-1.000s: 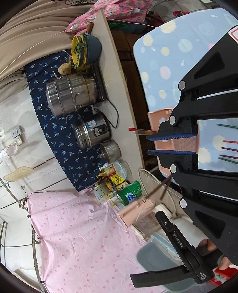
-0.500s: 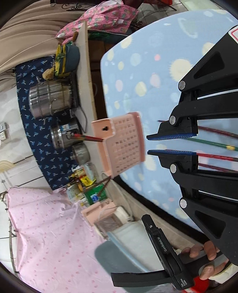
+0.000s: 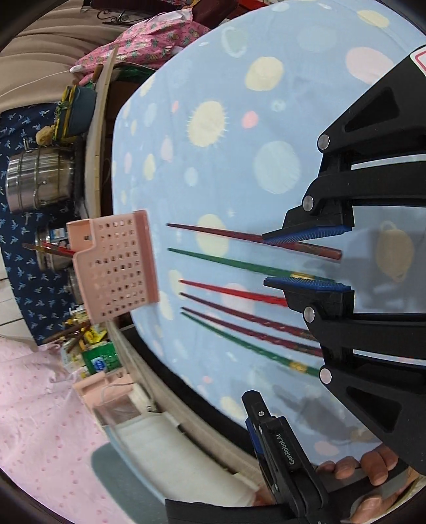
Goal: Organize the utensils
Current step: 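Move both open tools back toward the remaining chopsticks on the cloth, then move the left tool to the green chopstick while the right tool reaches a dark red chopstick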
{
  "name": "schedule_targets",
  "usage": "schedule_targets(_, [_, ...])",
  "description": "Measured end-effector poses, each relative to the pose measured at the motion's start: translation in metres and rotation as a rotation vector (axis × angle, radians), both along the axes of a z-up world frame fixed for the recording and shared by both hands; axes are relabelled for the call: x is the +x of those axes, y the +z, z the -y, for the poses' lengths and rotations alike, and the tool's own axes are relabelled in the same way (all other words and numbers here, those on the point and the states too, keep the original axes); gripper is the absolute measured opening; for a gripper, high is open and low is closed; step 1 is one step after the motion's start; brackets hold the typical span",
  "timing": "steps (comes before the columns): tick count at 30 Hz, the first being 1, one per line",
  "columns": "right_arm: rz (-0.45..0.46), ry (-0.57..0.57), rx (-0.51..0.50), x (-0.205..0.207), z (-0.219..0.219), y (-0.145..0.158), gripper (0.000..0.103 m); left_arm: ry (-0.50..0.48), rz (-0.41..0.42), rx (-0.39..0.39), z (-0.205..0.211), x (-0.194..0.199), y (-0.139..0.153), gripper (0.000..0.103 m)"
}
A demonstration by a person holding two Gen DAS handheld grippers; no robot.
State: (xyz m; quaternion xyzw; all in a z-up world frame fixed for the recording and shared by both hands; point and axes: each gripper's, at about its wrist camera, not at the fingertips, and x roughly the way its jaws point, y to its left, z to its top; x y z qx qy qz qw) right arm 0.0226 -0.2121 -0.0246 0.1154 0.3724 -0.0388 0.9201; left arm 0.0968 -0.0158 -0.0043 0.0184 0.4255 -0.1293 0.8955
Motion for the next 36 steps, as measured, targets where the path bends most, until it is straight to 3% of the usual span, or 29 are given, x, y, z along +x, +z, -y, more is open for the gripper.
schedule_targets(11, [-0.069,-0.03,-0.008,0.004,-0.001,-0.028,0.021,-0.018,-0.022,0.01,0.006,-0.015,-0.02,0.06])
schedule_targets(29, [-0.091,-0.038,-0.084,0.007,-0.01,-0.033,0.019,-0.02,-0.046,0.051,0.015,-0.019,-0.04,0.059])
schedule_targets(36, [-0.092,-0.047,-0.085,0.007,-0.009,-0.034,0.016,-0.007,-0.043,0.068,0.016,-0.018,-0.04,0.054])
